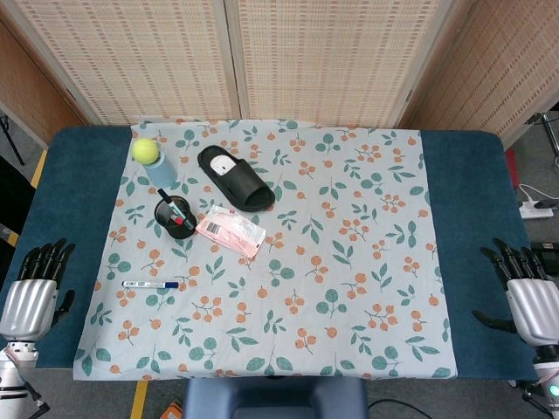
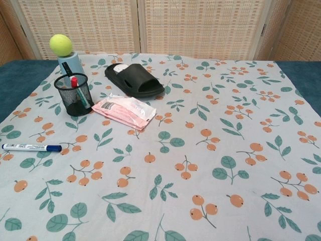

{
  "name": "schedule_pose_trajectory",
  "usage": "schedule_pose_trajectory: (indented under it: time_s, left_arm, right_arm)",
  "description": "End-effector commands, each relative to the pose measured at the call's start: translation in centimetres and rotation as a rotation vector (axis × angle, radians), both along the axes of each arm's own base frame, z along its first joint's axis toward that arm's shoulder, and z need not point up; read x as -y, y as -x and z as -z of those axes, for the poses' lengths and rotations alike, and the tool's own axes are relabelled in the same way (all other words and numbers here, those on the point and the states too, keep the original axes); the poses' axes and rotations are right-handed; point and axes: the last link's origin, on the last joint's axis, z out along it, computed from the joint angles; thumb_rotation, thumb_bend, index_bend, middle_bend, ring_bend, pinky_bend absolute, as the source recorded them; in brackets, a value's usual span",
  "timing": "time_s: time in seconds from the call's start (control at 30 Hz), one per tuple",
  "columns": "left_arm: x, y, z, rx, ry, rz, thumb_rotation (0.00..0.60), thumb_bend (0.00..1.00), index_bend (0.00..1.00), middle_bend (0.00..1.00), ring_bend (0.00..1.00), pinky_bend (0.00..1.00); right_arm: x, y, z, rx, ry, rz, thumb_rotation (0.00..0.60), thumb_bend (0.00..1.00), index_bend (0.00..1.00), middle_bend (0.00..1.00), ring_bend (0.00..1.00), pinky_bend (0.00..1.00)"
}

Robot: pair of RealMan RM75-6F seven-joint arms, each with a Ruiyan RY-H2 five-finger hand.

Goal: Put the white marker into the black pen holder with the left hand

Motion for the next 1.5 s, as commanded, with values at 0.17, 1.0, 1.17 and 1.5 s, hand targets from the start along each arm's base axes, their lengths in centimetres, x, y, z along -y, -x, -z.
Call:
schedule_pose_trajectory:
  time_s: [0.17, 1.0, 1.17, 1.5]
  left_arm:
    - [0.1, -0.2, 0.0, -0.004, -0.006, 0.010, 0.600, 0.38, 0.05, 0.00, 0.00, 0.05]
    - [2.7, -9.3, 10.9, 0.056, 0.268, 0.134, 0.600, 0.38, 0.11, 0.08, 0.00, 0.05]
    - [1.0, -9.0, 12.7, 0.015, 0.272, 0.090, 0.600, 0.38, 0.17, 0.15, 0.00, 0.05]
    - [-2.3, -8.4, 14.4, -0.087, 0.270, 0.049, 0.600, 0.38, 0.22, 0.21, 0.00, 0.05]
  right_arm:
    - [0.0, 0.0, 0.0, 0.002, -0.002, 0.002, 0.600, 0.00, 0.13, 0.00, 0.07, 0.00]
    - [-0.1, 0.1, -0.4, 0.061, -0.026, -0.012, 0.600, 0.00, 0.13, 0.00, 0.07, 0.00]
    - [0.0, 0.1, -0.5, 0.072, -0.033, -0.014, 0.600, 0.00, 0.13, 0.00, 0.07, 0.00]
    - [0.0, 0.4, -0.9, 0.080, -0.018, -0.005, 0.600, 0.00, 0.13, 0.00, 0.07, 0.00]
